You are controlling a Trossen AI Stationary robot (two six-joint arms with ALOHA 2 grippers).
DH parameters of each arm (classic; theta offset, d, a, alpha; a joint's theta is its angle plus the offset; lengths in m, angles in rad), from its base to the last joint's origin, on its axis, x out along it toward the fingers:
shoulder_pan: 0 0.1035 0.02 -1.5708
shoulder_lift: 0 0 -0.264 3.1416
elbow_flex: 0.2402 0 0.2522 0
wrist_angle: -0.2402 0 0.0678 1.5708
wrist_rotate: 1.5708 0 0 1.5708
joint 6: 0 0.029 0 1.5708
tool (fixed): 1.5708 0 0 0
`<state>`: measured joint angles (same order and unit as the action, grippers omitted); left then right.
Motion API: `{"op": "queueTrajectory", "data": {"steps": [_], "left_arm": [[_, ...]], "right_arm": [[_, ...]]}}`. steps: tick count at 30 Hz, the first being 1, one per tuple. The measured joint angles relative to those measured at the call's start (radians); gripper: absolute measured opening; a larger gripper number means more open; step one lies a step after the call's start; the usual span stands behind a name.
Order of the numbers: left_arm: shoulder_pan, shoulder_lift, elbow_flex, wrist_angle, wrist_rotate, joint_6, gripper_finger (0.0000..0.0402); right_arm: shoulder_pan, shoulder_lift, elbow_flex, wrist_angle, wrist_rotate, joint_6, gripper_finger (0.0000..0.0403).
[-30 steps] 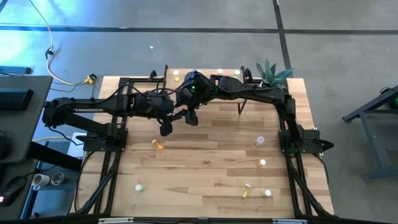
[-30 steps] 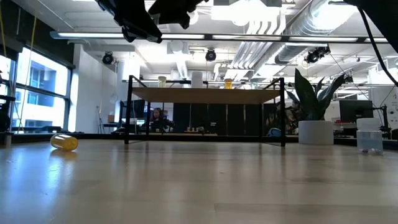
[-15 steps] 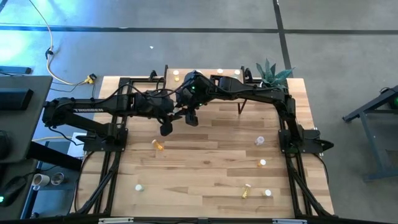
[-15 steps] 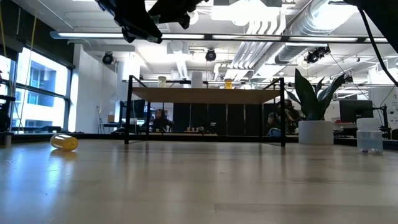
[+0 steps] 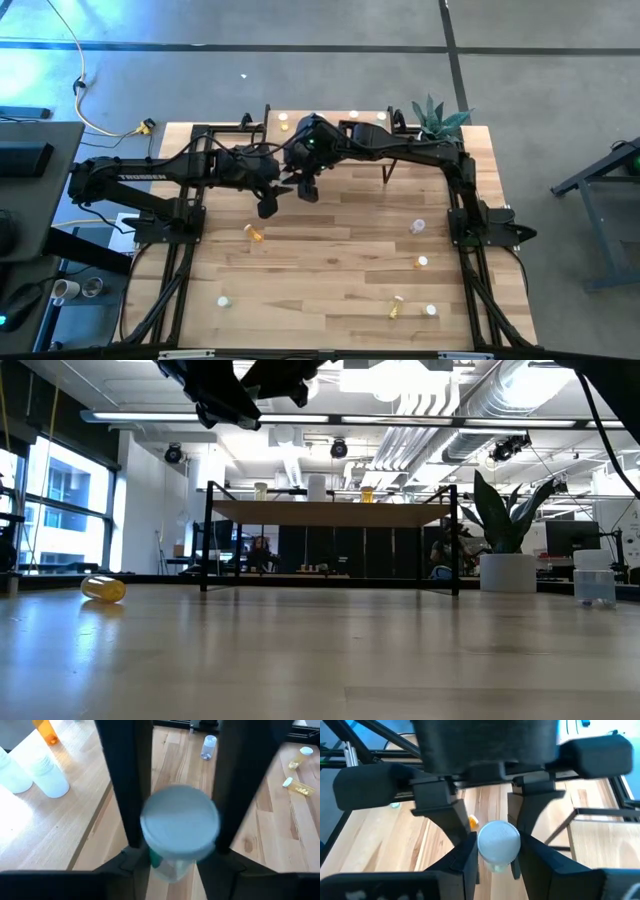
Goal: Pick and place medicine bottles onto shelf by color
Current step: Put the top blue medicine bottle on the shelf aligned with the other blue medicine bottle
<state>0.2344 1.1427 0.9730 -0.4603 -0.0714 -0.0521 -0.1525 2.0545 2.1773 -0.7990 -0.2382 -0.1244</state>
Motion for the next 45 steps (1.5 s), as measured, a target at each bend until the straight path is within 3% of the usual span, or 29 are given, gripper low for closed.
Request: {"op": "queueTrajectory", "data": {"steps": [7, 12, 18, 24, 29, 38, 45], "left_arm": [[0.002, 0.0, 0.0, -0.001, -0.004, -0.007, 0.0208], [0.002, 0.0, 0.0, 0.001, -0.023, -0.003, 0.0232], [0.002, -0.004, 0.0, 0.02, -0.061, 0.015, 0.0232], [0.021, -0.014, 0.0, 0.042, -0.156, 0.014, 0.0234], [0.056, -0.033, 0.0, 0.042, -0.204, 0.013, 0.0233], [0.121, -0.04, 0.0, 0.047, -0.206, 0.011, 0.0232], [0.141, -0.04, 0.0, 0.073, -0.206, 0.011, 0.0234]], "right_arm": [[-0.017, -0.013, 0.0, -0.034, 0.007, 0.02, 0.0108], [-0.037, -0.037, 0.0, -0.067, 0.044, 0.04, 0.0108], [-0.065, -0.098, 0.0, -0.105, 0.128, 0.013, 0.0108], [-0.11, -0.192, 0.0, -0.126, 0.144, -0.035, 0.0108], [-0.151, -0.308, 0.0, -0.138, 0.235, -0.082, 0.0108], [-0.215, -0.5, 0.001, -0.211, 0.368, -0.138, 0.0108], [-0.289, -0.534, -0.033, -0.359, 0.357, -0.091, 0.0108]]}}
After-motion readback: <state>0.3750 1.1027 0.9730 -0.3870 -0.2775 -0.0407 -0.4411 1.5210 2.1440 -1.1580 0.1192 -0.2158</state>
